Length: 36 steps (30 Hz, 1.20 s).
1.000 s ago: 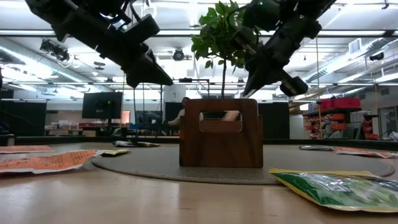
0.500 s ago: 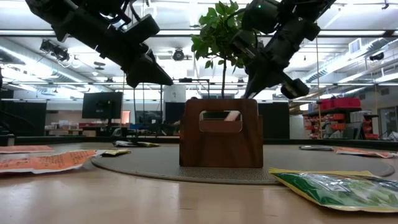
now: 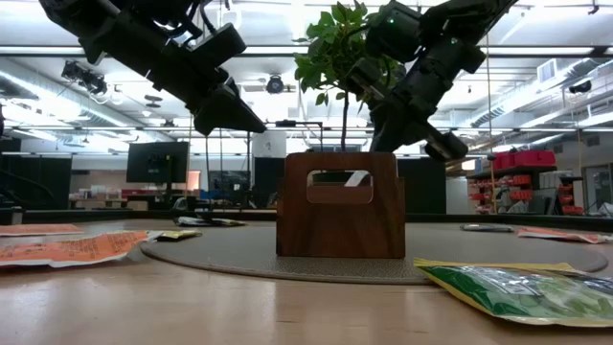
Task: Pick & Place Tea
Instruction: Put the orange tea bag into the top compartment of the top section wooden organizer
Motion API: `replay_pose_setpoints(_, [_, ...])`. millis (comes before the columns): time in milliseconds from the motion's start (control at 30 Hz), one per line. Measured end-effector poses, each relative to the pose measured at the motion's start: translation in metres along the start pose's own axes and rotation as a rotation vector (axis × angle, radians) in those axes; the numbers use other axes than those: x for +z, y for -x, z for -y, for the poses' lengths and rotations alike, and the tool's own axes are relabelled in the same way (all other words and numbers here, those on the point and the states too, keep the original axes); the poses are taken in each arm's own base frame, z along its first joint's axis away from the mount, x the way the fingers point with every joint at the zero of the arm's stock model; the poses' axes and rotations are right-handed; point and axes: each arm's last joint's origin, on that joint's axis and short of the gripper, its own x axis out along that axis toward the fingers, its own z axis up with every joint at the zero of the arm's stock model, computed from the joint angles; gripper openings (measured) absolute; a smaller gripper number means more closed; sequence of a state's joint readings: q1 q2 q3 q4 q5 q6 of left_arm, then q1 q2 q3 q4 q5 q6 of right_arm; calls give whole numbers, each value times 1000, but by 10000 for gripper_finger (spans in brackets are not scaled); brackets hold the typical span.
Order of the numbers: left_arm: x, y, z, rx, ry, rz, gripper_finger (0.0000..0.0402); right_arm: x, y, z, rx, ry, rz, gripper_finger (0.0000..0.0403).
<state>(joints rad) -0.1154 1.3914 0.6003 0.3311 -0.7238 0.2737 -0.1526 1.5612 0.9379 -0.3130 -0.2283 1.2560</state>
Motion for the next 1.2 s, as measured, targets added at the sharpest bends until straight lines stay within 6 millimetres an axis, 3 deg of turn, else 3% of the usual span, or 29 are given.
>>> replay_pose_setpoints(267, [-1, 0, 0, -2, -6, -8, 87, 0, 0, 0, -3, 34, 10, 49])
replay_pose_setpoints(533, [-2, 0, 1, -5, -2, -13, 87, -1, 2, -1, 14, 114, -11, 138])
replay_pose_setpoints(633, [-2, 0, 1, -21, 34, -9, 87, -1, 11, -4, 30, 236, 35, 169])
replay_pose_setpoints(800, [-1, 0, 3, -108, 91, 11, 87, -8, 41, -13, -3, 492, 261, 203])
replay_pose_setpoints(1033, [1, 1, 8, -297, 181, 42, 87, -38, 74, -27, -44, 839, 514, 224])
replay_pose_setpoints(1200, [-5, 4, 15, -489, 183, -5, 87, -63, 77, -33, -83, 1056, 557, 227])
